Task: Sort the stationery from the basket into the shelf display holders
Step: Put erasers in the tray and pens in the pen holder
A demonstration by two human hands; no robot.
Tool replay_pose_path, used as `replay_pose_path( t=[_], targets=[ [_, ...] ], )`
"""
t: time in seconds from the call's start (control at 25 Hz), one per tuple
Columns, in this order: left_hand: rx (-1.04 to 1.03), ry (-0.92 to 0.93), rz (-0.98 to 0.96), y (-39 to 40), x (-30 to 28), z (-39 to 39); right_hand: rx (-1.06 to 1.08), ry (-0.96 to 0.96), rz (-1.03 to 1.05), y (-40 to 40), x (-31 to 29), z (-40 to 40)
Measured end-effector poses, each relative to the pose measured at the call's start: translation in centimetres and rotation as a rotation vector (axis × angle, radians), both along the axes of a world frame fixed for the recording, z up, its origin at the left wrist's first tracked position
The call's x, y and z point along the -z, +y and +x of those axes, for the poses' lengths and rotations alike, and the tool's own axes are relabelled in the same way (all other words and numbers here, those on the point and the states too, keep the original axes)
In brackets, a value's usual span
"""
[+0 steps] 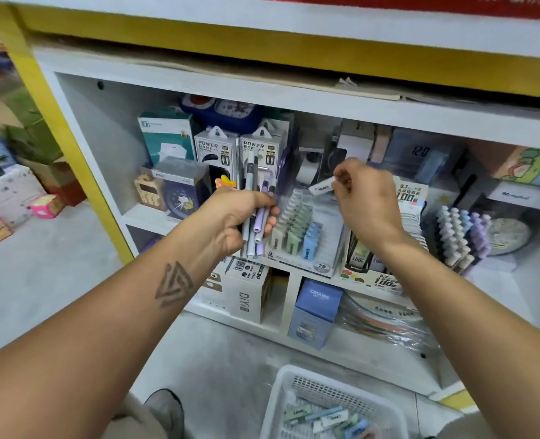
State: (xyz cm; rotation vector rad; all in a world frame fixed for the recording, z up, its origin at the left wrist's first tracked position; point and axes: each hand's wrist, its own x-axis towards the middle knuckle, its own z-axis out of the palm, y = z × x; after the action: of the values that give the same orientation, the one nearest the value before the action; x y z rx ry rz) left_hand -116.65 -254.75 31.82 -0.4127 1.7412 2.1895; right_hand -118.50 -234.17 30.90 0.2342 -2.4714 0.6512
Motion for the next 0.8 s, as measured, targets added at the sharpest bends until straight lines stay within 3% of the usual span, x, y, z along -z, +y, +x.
replay_pose_path(
  t=[0.2, 0.4, 0.6, 0.8],
  targets=[
    [-0.01, -0.016, -0.037, -0.7, 1.1, -0.2, 0.137, -0.156, 0.35, -0.6, 0.8, -1.4],
    [0.046, -0.015, -0.037, -0.1, 0.8, -0.6, 0.017, -0.244, 0.305, -0.7, 1.5, -1.2],
    [0.047, -0.009, -0.032, 1.0, 1.2, -0.8, 0.025, -0.338, 0.431, -0.2, 1.0, -1.1],
    [0.083, -0.023, -0.036, 2.0, 1.5, -0.7, -0.087, -0.449, 0.344, 0.1, 0.6, 0.6]
  ],
)
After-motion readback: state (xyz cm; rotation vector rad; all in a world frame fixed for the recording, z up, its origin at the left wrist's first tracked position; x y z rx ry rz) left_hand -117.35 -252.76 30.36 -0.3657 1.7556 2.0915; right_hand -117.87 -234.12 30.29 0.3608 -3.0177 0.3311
